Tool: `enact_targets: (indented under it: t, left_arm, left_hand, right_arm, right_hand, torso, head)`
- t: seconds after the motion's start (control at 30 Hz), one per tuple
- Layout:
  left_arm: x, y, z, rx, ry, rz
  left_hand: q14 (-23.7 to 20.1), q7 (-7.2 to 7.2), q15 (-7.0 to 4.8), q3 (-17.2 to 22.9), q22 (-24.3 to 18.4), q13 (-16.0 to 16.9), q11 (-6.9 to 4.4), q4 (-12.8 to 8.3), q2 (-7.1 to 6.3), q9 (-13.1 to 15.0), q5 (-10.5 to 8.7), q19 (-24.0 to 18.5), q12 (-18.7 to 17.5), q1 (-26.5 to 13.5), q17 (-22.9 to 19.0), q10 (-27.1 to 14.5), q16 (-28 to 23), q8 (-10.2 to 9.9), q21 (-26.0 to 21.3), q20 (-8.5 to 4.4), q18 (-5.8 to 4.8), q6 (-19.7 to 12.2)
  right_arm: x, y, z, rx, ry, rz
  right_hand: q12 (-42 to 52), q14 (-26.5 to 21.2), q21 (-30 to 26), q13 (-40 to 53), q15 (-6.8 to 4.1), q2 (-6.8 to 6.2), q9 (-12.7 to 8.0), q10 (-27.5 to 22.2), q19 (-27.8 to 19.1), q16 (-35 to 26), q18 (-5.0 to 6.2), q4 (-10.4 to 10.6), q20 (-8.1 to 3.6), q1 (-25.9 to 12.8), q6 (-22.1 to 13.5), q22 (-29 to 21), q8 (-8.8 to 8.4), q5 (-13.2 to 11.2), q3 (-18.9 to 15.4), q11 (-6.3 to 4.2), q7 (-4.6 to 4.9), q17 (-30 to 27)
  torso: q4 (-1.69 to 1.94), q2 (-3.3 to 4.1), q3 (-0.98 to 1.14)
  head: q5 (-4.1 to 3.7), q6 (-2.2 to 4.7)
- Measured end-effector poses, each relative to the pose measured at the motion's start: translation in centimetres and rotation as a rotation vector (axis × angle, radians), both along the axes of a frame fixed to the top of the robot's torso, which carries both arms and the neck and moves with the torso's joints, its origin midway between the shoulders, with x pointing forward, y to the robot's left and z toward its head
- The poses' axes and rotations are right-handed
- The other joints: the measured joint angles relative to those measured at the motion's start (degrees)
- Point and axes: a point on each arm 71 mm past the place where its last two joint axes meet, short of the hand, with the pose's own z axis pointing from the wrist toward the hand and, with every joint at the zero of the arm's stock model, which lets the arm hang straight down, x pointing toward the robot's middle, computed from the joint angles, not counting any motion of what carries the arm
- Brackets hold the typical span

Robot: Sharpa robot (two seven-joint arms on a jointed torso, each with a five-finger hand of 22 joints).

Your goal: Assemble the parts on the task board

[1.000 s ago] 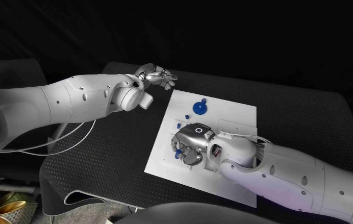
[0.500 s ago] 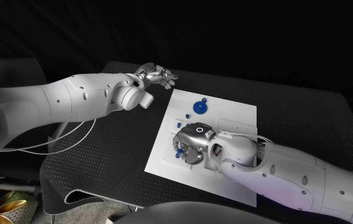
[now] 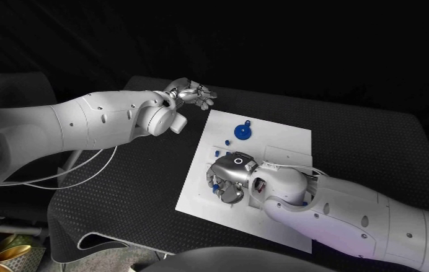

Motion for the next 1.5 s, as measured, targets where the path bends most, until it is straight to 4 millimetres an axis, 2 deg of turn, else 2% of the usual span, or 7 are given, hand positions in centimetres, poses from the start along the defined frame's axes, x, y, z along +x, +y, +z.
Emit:
enact_targets:
  t: [0.5, 0.7, 1.23, 1.3, 1.37, 1.43, 1.5]
  left_arm:
    - [-0.03, -0.07, 0.0, -0.001, 0.001, -0.002]
    - [-0.04, -0.02, 0.0, -0.001, 0.001, -0.001]
    - [-0.04, 0.15, 0.0, 0.001, 0.001, 0.002]
    - [-0.04, 0.15, 0.0, 0.001, 0.001, 0.002]
    - [-0.04, 0.16, 0.0, 0.001, 0.001, 0.002]
    - [-0.04, 0.17, 0.0, 0.001, 0.001, 0.003]
    - [-0.04, 0.19, 0.0, 0.001, 0.001, 0.003]
  left_hand:
    - [0.0, 0.0, 0.0, 0.0, 0.0, 0.0, 0.0, 0.0, 0.0, 0.0, 0.0, 0.0, 0.0, 0.0, 0.0, 0.0, 0.0, 0.0, 0.0, 0.0, 0.0, 0.0]
    - [0.0, 0.0, 0.0, 0.0, 0.0, 0.0, 0.0, 0.0, 0.0, 0.0, 0.0, 0.0, 0.0, 0.0, 0.0, 0.0, 0.0, 0.0, 0.0, 0.0, 0.0, 0.0]
    - [0.0, 0.2, 0.0, 0.0, 0.0, 0.0, 0.0, 0.0, 0.0, 0.0, 0.0, 0.0, 0.0, 0.0, 0.0, 0.0, 0.0, 0.0, 0.0, 0.0, 0.0, -0.2]
    - [0.0, 0.2, 0.0, 0.0, 0.0, 0.0, 0.0, 0.0, 0.0, 0.0, 0.0, 0.0, 0.0, 0.0, 0.0, 0.0, 0.0, 0.0, 0.0, 0.0, 0.0, -0.2]
    - [0.0, 0.2, 0.0, 0.0, 0.0, 0.0, 0.0, 0.0, 0.0, 0.0, 0.0, 0.0, 0.0, 0.0, 0.0, 0.0, 0.0, 0.0, 0.0, 0.0, 0.0, -0.2]
    - [0.0, 0.2, 0.0, 0.0, 0.0, 0.0, 0.0, 0.0, 0.0, 0.0, 0.0, 0.0, 0.0, 0.0, 0.0, 0.0, 0.0, 0.0, 0.0, 0.0, 0.0, -0.2]
    - [0.0, 0.2, 0.0, 0.0, 0.0, 0.0, 0.0, 0.0, 0.0, 0.0, 0.0, 0.0, 0.0, 0.0, 0.0, 0.0, 0.0, 0.0, 0.0, 0.0, 0.0, -0.2]
  right_arm:
    - [0.02, 0.34, -0.3, -0.019, 0.0, 0.0]
    - [0.07, 0.4, -0.42, -0.022, -0.001, -0.001]
    - [0.22, 0.01, -0.6, -0.021, 0.003, -0.01]
    - [0.25, -0.11, -0.66, -0.022, 0.003, -0.014]
    - [0.27, -0.29, -0.82, -0.024, 0.004, -0.019]
    - [0.32, -0.35, -0.8, -0.022, 0.002, -0.024]
    - [0.35, -0.39, -0.79, -0.019, 0.0, -0.027]
  right_hand:
    - [0.1, -0.1, 0.0, 0.1, 0.09, -0.09, 0.0, 0.1, 0.0, 0.0, 0.0, -0.2, 0.0, -0.1, -0.1, 0.0, -0.1, 0.0, 0.2, 0.1, 0.07, 0.1]
    - [-0.1, -0.1, 0.0, 0.1, 0.07, -0.17, 2.0, 0.1, 0.0, 0.0, 0.0, -0.2, 0.0, -0.2, -0.2, 0.0, -0.22, 0.0, 0.2, 0.11, 0.0, 0.1]
    - [-0.6, -0.5, 0.0, 0.2, 0.05, -0.78, 2.0, 0.1, 0.0, 0.0, 0.01, -0.8, 0.0, -0.8, -0.4, 0.0, 0.05, 0.3, 0.0, 0.11, -0.01, 0.1]
    - [-1.0, -0.9, 0.0, 0.1, 0.26, -4.03, 2.0, -1.1, -0.8, -0.1, 0.02, -0.9, 0.68, -5.8, -1.0, 0.0, -0.06, 2.4, -4.8, 0.82, 0.63, 0.1]
    - [-1.5, -1.5, 0.0, 0.1, 0.36, -3.32, 1.9, -1.9, -2.0, -0.7, 0.02, -2.9, 0.49, -7.3, -1.6, 0.2, -0.88, 3.2, -9.8, 1.04, 1.03, 0.1]
    - [-2.1, -1.9, 0.0, 0.1, 0.65, -3.49, 1.6, -2.7, -2.3, -1.1, 0.02, -3.8, 0.62, -7.7, -2.7, 0.2, -1.59, 3.4, -12.1, 1.43, 1.23, 0.0]
    - [-2.1, -1.9, 0.0, 0.1, 0.65, -3.5, 1.4, -3.2, -2.5, -1.3, 0.02, -4.1, 0.81, -7.7, -2.8, 0.1, -1.8, 3.5, -12.8, 1.74, 1.41, -0.1]
  torso:
    - [0.1, -0.01, 0.03]
    - [0.14, -0.01, 0.04]
    - [0.08, -0.04, 0.09]
    - [0.09, -0.04, 0.09]
    - [0.09, -0.04, 0.09]
    - [0.09, -0.04, 0.09]
    - [0.09, -0.04, 0.08]
  head:
    - [-0.02, -0.14]
    - [-0.02, -0.16]
    - [-0.07, -0.35]
    - [-0.07, -0.36]
    - [-0.07, -0.35]
    - [-0.1, -0.32]
    - [-0.1, -0.3]
